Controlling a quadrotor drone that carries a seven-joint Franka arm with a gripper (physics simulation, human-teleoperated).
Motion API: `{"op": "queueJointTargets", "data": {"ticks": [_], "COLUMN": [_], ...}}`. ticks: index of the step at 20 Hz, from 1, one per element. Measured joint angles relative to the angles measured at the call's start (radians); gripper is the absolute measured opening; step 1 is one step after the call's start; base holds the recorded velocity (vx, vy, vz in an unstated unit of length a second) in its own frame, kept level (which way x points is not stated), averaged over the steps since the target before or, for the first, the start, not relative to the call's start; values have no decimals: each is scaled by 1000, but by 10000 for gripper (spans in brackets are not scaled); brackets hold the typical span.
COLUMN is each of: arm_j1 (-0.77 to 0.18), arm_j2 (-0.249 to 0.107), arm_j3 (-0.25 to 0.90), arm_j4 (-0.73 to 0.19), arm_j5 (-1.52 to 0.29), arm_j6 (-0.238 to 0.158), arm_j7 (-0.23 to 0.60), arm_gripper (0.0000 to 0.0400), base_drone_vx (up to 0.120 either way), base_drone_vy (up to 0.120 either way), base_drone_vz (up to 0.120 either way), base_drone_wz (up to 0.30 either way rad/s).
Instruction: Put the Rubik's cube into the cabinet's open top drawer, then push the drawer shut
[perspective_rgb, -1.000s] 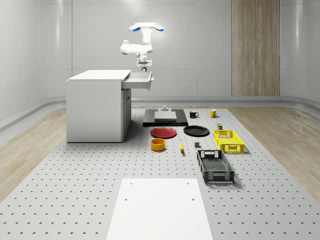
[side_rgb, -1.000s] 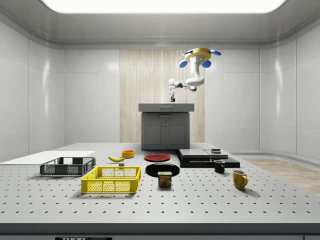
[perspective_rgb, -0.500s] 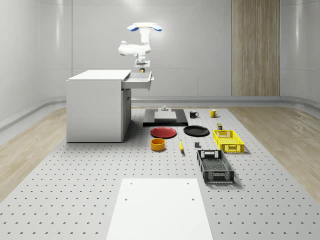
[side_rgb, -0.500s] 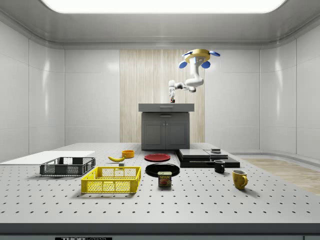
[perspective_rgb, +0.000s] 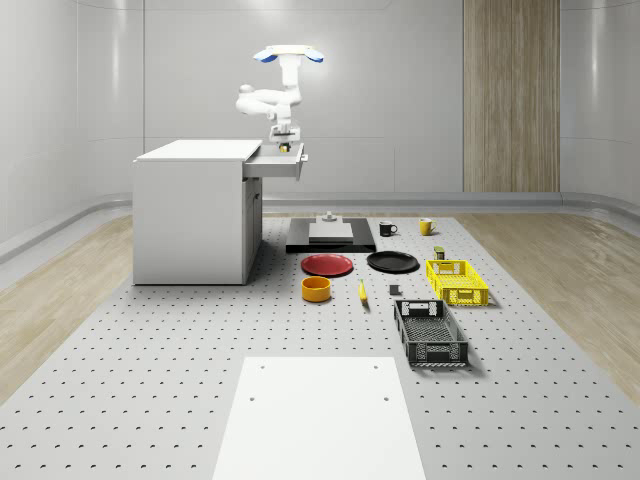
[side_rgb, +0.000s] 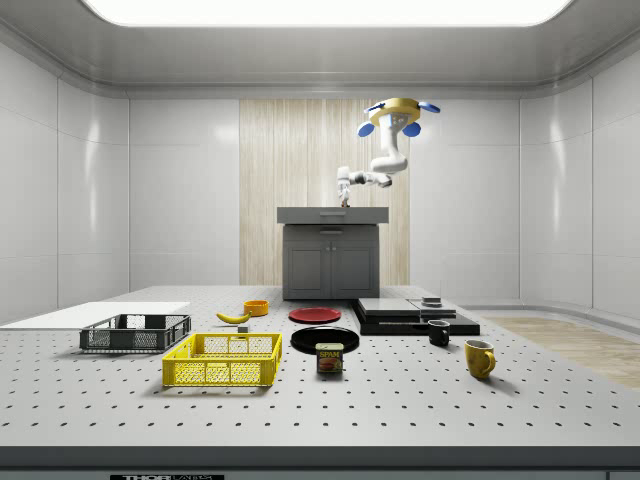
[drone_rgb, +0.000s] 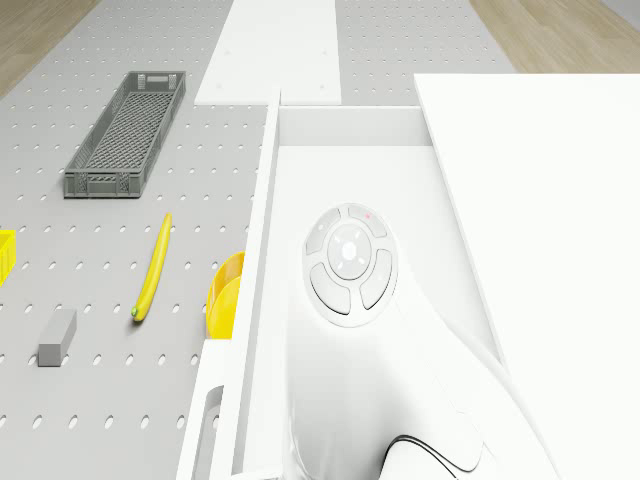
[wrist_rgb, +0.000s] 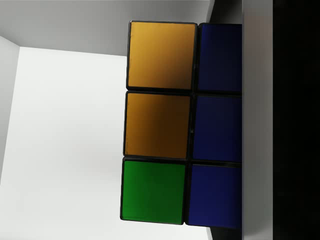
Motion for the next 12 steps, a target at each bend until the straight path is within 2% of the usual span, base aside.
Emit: {"op": "queueJointTargets", "data": {"ticks": [12], "arm_j1": [-31], "arm_j2": [48], "arm_j3": [-137], "arm_j4": [55], "arm_j5": [-136], "arm_j6": [21], "arm_j7": [0], "arm_gripper": [292], "base_drone_vx": [0], "base_drone_vy": [0], "base_drone_vz": [0], "base_drone_wz": [0]}}
